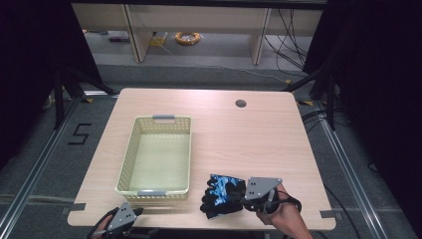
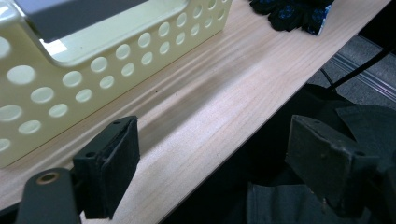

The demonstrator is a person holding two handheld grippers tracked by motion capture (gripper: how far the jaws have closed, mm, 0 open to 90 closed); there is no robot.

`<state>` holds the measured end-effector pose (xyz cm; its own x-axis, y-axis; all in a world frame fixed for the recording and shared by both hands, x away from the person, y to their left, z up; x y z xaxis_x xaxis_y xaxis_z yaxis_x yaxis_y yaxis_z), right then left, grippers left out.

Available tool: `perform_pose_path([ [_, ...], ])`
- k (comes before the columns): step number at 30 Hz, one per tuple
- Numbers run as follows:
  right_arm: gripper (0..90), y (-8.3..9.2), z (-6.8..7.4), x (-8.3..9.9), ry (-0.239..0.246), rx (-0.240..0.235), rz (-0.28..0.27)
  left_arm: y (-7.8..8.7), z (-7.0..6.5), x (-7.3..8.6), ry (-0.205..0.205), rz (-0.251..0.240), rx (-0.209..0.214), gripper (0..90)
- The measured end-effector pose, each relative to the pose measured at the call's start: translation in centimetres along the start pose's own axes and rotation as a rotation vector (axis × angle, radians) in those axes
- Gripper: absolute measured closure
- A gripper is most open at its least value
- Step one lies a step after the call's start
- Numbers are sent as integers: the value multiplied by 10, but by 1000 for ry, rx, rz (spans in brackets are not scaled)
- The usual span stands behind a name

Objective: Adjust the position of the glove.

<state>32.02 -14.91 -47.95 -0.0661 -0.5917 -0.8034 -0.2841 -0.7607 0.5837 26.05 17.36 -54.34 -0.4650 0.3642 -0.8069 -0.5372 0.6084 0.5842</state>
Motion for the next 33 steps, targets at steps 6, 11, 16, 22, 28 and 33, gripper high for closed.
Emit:
perform_pose_path([
  [6, 871, -5, 4, 4, -4, -14, 10, -1, -2, -1, 23, -19, 3, 169],
  [11, 871, -10, 12, 4, -1, -37, 24, -1, -1, 0, 8, -13, -3, 169],
  [16, 870, -19, 15, 8, 18, -50, 50, 0, 0, 0, 2, -3, -1, 169],
  [22, 870, -26, 19, 12, 19, -59, 82, -1, -2, 0, 32, -19, -9, 169],
  [28, 867, -36, 23, 20, 15, -77, 129, -2, -4, -1, 49, -37, 0, 169],
  [33, 860, -42, 24, 26, 17, -83, 156, -2, -5, -1, 48, -33, 0, 169],
])
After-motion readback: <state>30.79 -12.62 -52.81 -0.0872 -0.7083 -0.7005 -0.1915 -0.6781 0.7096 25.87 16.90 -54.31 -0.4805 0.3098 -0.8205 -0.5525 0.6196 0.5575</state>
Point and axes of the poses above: each handheld gripper's, and its own axes: y roughly backward along the jaws, x roughly out of its underside, z roughly to its left, the point moved 6 cm from there along -y, roughly forward along the jaws, and after that the axes turned 6 degrees about -z, right-handed, at the moved point
